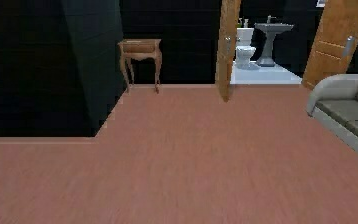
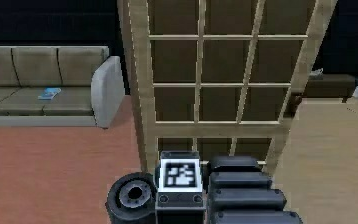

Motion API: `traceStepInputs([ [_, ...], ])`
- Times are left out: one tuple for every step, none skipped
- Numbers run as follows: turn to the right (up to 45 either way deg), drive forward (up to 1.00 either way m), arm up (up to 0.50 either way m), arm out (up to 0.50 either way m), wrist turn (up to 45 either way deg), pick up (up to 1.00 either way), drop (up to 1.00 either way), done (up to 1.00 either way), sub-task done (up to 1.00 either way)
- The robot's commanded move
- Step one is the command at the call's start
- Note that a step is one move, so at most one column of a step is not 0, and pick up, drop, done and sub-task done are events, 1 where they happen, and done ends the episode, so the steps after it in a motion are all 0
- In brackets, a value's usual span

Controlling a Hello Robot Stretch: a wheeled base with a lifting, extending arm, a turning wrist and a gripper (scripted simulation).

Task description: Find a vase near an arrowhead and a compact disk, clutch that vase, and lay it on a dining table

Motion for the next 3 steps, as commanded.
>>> traceStepInputs([
  [0.0,0.45,0.00,0.00,0.0,0.00,0.00,0.00,0.00],
  [-45.0,0.00,0.00,0.00,0.0,0.00,0.00,0.00,0.00],
  [-9.0,0.00,0.00,0.00,0.0,0.00,0.00,0.00,0.00],
])
